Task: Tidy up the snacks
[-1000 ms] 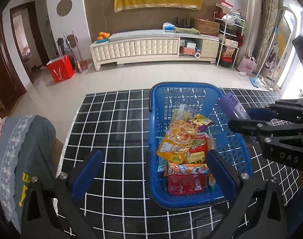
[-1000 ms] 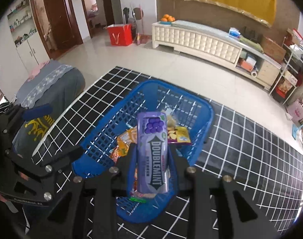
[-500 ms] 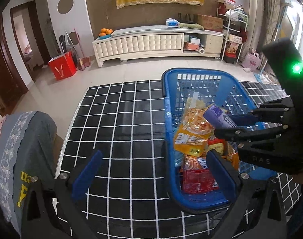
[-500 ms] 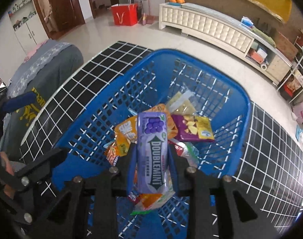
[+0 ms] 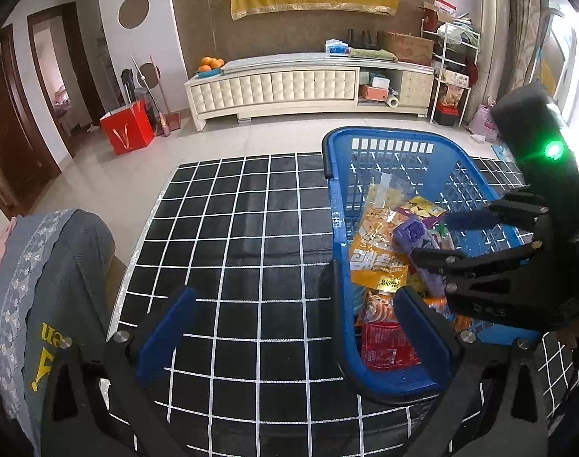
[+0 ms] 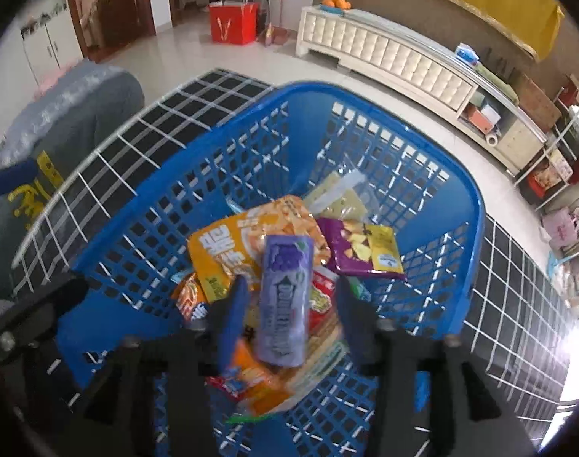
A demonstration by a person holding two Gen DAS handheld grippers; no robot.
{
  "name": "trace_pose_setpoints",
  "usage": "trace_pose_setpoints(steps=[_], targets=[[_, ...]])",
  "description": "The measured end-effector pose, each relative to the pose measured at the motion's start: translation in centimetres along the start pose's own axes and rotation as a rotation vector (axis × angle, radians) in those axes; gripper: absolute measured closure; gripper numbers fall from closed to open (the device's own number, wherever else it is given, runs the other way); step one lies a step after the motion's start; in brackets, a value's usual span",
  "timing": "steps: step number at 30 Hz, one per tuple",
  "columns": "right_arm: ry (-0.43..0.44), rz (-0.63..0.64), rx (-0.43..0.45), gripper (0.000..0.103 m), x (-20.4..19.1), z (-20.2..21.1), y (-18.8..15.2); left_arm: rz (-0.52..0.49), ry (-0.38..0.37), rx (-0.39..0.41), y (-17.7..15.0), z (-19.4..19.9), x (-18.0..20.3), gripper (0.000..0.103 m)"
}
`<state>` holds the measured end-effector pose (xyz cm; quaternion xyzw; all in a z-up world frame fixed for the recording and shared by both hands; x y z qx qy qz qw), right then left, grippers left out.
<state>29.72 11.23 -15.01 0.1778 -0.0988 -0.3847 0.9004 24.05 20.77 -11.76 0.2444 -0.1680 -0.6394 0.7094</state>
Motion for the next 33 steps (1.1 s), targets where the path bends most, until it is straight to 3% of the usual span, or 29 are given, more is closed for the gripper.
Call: trace_pose_setpoints(steps=[7, 14, 16, 18, 24, 28, 33], targets=[[0.024, -0.021, 0.106, 0.029, 0.1, 4.0, -0.8, 0.009, -0.009, 0.088, -0.2, 3.5, 0.8, 0.0], [-0.004, -0.082, 0.221, 0.025, 1.5, 9.6, -4.4, 0.031, 0.001, 0.223, -1.5, 9.5, 3.3, 0.0], [-0.055, -0.098, 0.277, 0.009, 2.1, 11.8, -5.7, 0.044, 0.005, 0.267, -2.4, 11.6, 4.3, 0.0], [-0.098, -0.103, 0.332, 0.0, 2.4, 14.2, -7.4, 0.043, 0.001, 0.301, -3.0, 13.0, 5.4, 0.0], [-0.031, -0.156, 0.391, 0.0, 2.8, 18.5, -12.1, 0.069, 0.007, 0.34, -5.3, 16.8, 8.4, 0.0], [-0.093, -0.166, 0.468, 0.0, 2.7, 21.9, -15.0, 0.084, -0.002, 0.371, -6.8, 19.4, 9.7, 0.0], [-0.099, -0.214, 0.529, 0.0, 2.4, 25.1, -18.6, 0.063, -0.087, 0.384, -8.9, 22.1, 11.7, 0.0]])
Point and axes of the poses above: each gripper's, at about its wrist camera, not at the fingertips, and z roughly against the way its jaws point, x to its right, y to its top, the point moved 7 cm from there along -z, roughly the way its jaws point, and after that the axes turned 6 degrees about -x, right-handed, at the moved point
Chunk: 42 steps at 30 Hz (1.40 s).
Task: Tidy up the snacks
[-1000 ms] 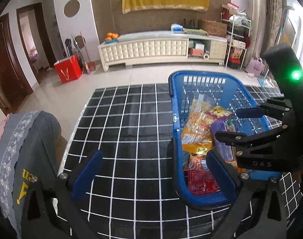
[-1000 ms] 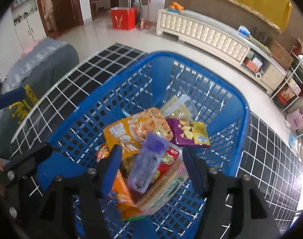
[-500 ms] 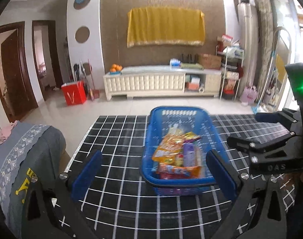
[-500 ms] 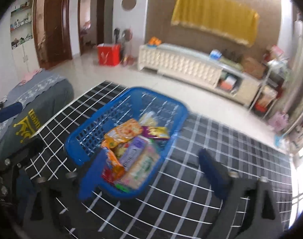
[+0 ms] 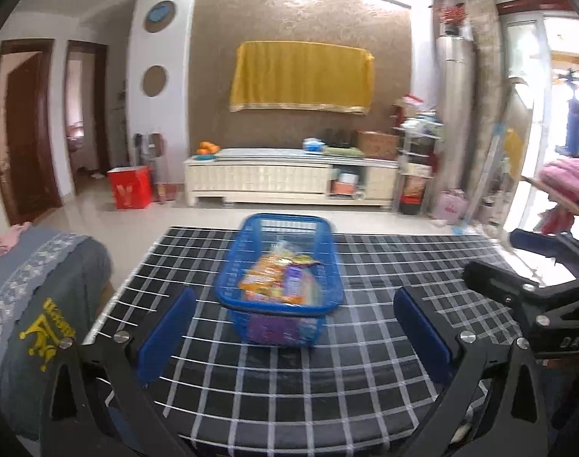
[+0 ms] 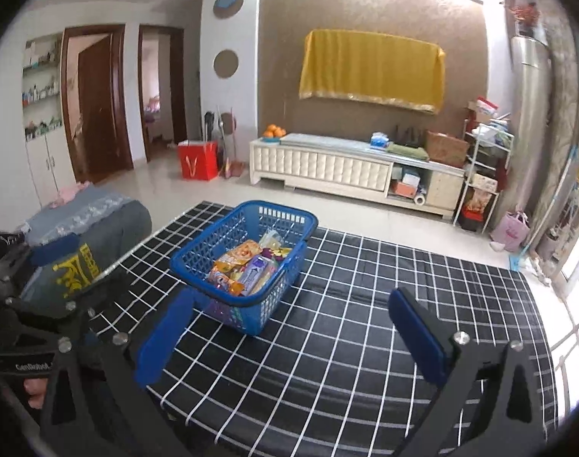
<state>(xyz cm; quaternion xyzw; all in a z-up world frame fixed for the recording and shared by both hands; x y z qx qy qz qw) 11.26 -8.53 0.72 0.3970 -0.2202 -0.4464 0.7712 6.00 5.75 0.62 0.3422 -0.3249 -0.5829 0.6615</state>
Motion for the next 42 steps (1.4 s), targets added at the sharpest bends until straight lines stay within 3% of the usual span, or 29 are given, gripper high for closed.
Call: trace_pose_setpoints(steps=[3, 11, 19, 26, 42], targets=[[-0.018, -0.023, 0.038, 0.0, 0.1, 2.4, -1.2, -0.038, 0.031, 0.03, -0.4, 2.2, 1.6, 0.0], [-0.051, -0.047, 0.068, 0.0, -0.2, 5.9, -3.4, -0.012, -0.056, 0.039, -2.5, 5.6, 3.2, 0.0], [-0.057, -0.053, 0.087, 0.0, -0.8, 7.9, -4.8, -0.012, -0.065, 0.06, -3.5, 7.8, 3.5, 0.0], [-0.068, -0.056, 0.103, 0.0, -1.1, 8.6, -5.2, -0.006, -0.112, 0.072, -3.7, 8.8, 3.8, 0.0], [-0.079, -0.054, 0.111, 0.0, -1.5, 10.1, -5.5, -0.006, -0.116, 0.066, -4.0, 9.3, 3.9, 0.0]])
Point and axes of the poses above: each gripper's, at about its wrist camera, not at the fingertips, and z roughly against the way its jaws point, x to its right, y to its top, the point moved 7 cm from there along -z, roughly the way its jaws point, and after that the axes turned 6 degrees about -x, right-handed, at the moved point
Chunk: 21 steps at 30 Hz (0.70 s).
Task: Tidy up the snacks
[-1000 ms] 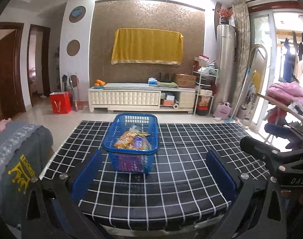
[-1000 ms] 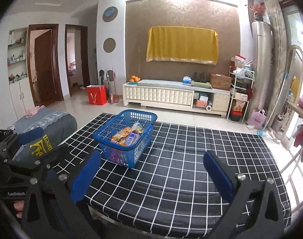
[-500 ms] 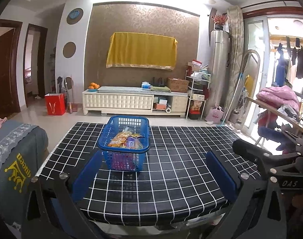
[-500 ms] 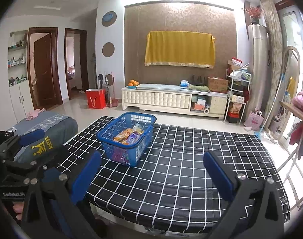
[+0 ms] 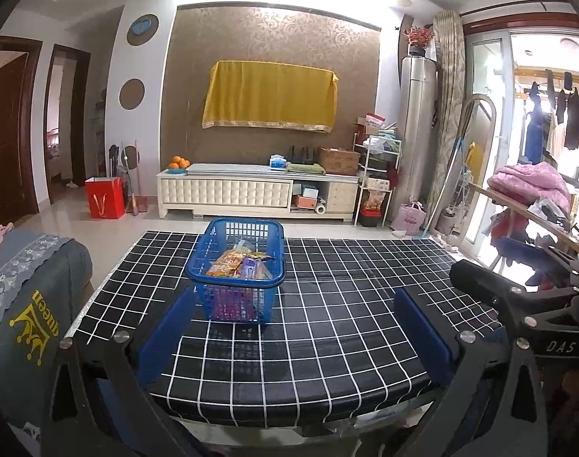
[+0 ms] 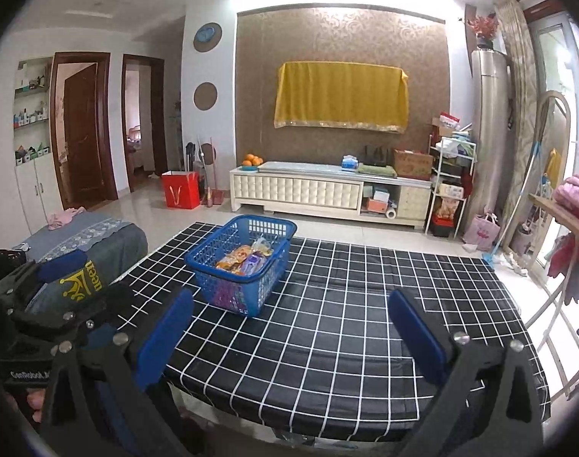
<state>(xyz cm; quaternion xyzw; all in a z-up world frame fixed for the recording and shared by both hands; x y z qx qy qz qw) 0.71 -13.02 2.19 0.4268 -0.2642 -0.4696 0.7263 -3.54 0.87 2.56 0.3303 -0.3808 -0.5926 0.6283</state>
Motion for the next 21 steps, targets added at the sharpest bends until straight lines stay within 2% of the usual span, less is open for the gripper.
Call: trace_pose_setpoints(steps=[21], targets=[[0.013, 0.009, -0.007, 0.0, -0.24, 0.69, -0.06, 0.028, 0.006, -0.001, -0.48, 0.54, -0.44, 0.0]])
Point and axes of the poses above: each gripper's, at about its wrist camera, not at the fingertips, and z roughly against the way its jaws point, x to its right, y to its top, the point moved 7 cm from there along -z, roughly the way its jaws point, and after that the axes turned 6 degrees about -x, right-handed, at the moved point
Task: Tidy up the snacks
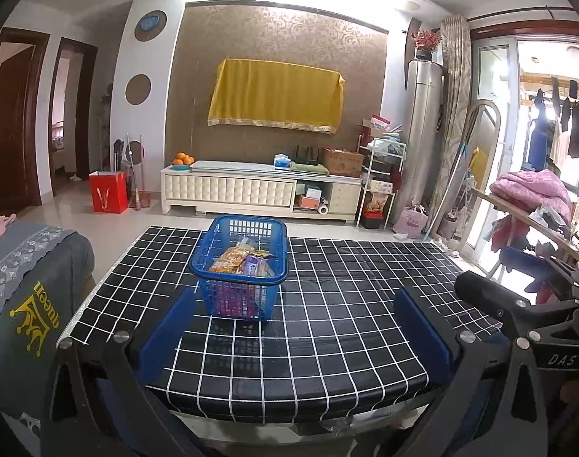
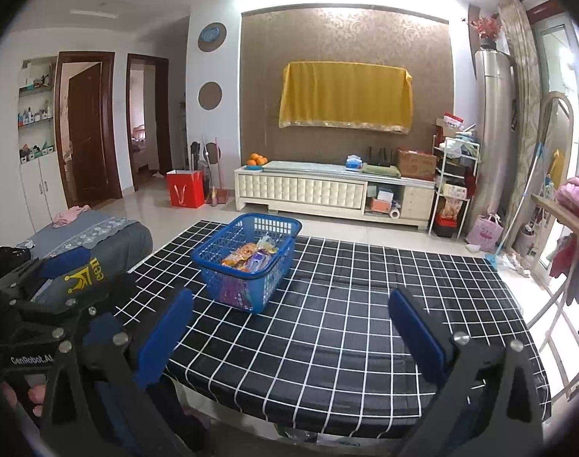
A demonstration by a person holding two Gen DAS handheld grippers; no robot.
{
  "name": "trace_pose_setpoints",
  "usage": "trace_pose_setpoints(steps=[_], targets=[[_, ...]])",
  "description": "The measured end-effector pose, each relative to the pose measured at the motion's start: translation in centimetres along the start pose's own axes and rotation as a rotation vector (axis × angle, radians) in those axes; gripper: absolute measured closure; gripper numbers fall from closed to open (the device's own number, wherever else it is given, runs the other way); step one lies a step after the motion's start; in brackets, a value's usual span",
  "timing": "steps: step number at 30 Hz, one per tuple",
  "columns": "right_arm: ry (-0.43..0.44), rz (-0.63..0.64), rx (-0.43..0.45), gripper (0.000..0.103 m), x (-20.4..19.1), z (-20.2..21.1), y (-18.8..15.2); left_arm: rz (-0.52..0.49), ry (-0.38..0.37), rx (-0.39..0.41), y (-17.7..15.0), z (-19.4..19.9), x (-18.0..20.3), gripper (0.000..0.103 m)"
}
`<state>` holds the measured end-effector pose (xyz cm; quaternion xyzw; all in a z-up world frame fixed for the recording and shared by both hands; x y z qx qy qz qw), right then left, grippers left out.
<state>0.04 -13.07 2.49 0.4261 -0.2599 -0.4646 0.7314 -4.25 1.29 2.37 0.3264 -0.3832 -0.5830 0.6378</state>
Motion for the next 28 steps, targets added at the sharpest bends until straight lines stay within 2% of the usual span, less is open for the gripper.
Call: trace_pose_setpoints(steps=[28], targets=[[-0.009, 0.002, -0.003, 0.0, -0.08, 0.75, -0.22, -0.02, 0.008, 0.0, -0.36, 0.63, 0.36, 0.0]])
Point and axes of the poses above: each gripper's, at about its wrist camera, not at the fingertips, and z roughly against the way its jaws point, x to its right, y to its top, the point moved 7 cm from there along -z, roughly the way its jaws point, and after that the axes turned 6 degrees about -x, right-handed, at the moved point
